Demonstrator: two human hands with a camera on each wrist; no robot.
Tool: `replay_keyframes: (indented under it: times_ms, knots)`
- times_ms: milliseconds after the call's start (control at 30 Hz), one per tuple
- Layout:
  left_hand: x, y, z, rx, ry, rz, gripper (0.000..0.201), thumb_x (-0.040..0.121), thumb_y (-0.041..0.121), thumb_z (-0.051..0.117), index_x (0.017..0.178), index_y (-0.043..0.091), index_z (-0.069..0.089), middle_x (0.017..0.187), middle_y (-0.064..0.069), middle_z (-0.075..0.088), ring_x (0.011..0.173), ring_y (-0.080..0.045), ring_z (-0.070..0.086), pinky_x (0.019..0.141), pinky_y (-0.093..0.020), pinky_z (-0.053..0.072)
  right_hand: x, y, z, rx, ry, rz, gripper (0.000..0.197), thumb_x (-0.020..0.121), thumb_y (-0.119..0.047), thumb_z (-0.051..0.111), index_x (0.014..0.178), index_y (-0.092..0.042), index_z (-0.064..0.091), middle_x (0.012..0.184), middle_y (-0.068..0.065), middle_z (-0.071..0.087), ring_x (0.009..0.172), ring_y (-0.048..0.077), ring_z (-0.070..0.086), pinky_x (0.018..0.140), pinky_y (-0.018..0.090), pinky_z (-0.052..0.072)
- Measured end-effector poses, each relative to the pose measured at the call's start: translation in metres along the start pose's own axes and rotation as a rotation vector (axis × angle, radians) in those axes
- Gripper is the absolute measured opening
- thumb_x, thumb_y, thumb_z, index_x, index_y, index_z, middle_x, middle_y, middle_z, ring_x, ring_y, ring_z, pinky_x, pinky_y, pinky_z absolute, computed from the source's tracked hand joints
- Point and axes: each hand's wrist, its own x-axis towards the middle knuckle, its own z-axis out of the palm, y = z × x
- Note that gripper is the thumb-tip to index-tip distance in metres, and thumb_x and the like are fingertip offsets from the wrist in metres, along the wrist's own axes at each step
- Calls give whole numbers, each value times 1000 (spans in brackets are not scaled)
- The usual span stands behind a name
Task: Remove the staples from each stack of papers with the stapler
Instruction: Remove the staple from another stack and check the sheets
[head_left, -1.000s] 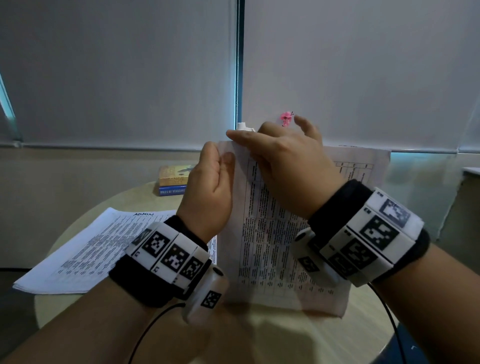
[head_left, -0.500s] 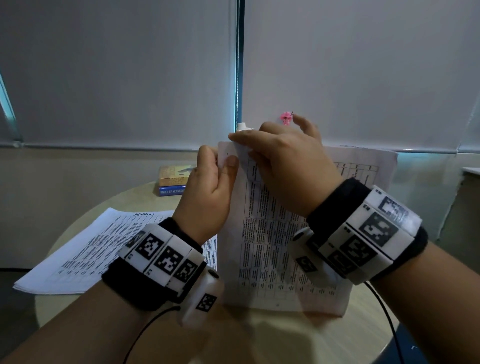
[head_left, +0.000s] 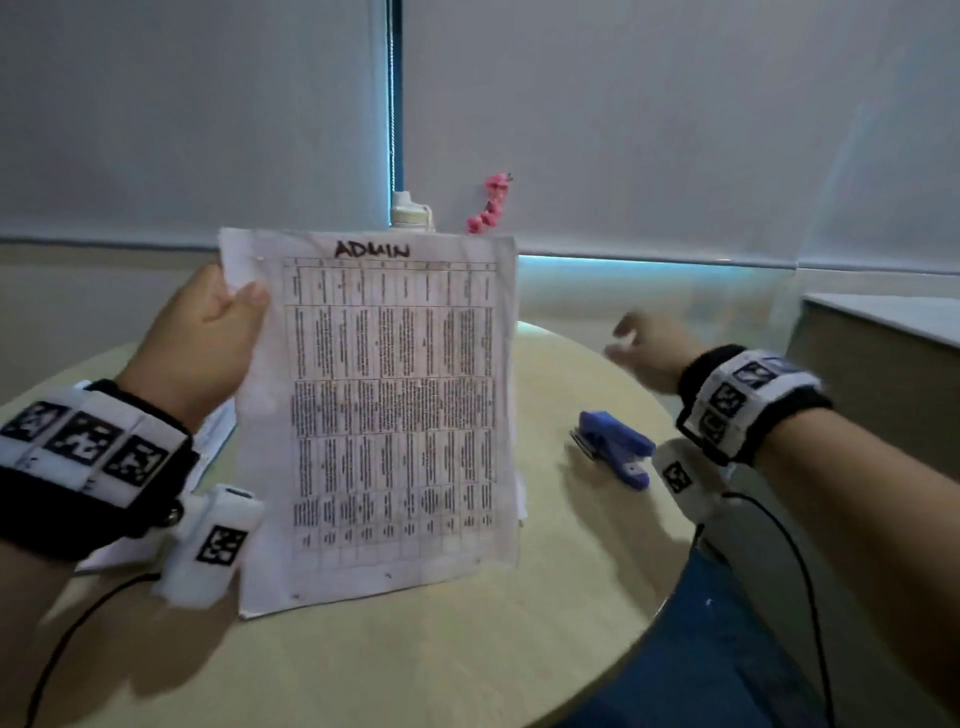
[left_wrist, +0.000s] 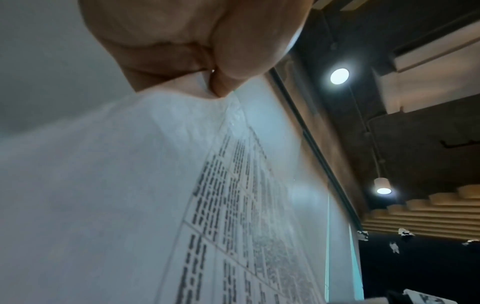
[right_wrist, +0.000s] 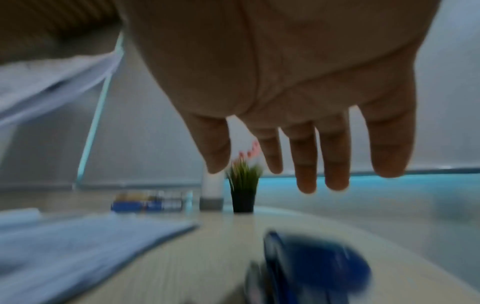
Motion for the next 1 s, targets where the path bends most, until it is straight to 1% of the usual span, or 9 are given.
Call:
replay_keyframes:
  times_ms: [67,167,333,467,567,633,700,867,1000]
  knots:
    - [2,-9,-1,45,2,-32,32,89,46,46,103,21,62,101,-9,69,97,-34,65,93,-57,48,6,8,36,-288,-292,29,53,92,-44,50,129,-6,47,131,16,53,118,31,51,97,34,40]
    - [3,-20,2,106,-2,-51,49,77,60,45,105,23,59,104,-15,68,98,-40,64,88,-63,48,12,11,62,-446,-395,38,45,92,-46,45,105,-6,59,110,16,61,101,30,57,84,32,42]
    - [-4,-10,16,52,-34,-77,20,96,30,46,107,17,56,106,-11,67,100,-33,64,92,-54,49,20,25,69,-481,-410,70,26,84,-37,54,67,-18,54,83,5,61,79,25,62,80,32,52]
    - [-3,-18,22,66,-56,-111,23,95,36,46,104,18,57,107,-9,67,99,-30,65,91,-54,50,18,26,39,-4,-209,94,18,79,-19,65,66,-14,53,74,13,63,74,30,63,67,28,49]
    - [-2,-22,28,44,-91,-128,33,88,43,46,108,19,57,107,-7,68,99,-28,66,90,-55,51,2,-2,-8,757,-3,58,18,81,-13,65,96,-6,58,79,17,61,70,27,57,58,26,44]
    - [-4,-15,37,41,-121,-111,25,98,30,44,112,13,55,108,-7,67,100,-26,66,89,-53,52,-8,-39,-37,1103,7,-114,21,81,-21,63,95,-5,58,68,18,64,67,30,58,54,26,44]
    - [-6,-8,46,38,-144,-113,22,101,24,41,114,11,54,109,-9,67,100,-26,65,89,-52,52,-14,-87,-52,1204,8,-247,24,84,-28,61,90,-5,57,49,6,61,60,29,58,50,23,44]
    - [-14,2,55,-29,-166,-35,33,89,42,48,106,15,56,106,-18,66,99,-37,63,88,-58,50,-30,-184,-38,1312,115,-311,19,86,-26,62,71,-17,56,49,-9,59,39,4,56,46,18,48]
    - [-20,7,54,-57,-205,-1,59,79,55,47,110,6,52,111,-28,60,101,-43,59,84,-63,48,-31,-210,-18,1260,252,-359,19,85,-39,61,80,-21,57,66,-10,61,57,4,61,65,26,54]
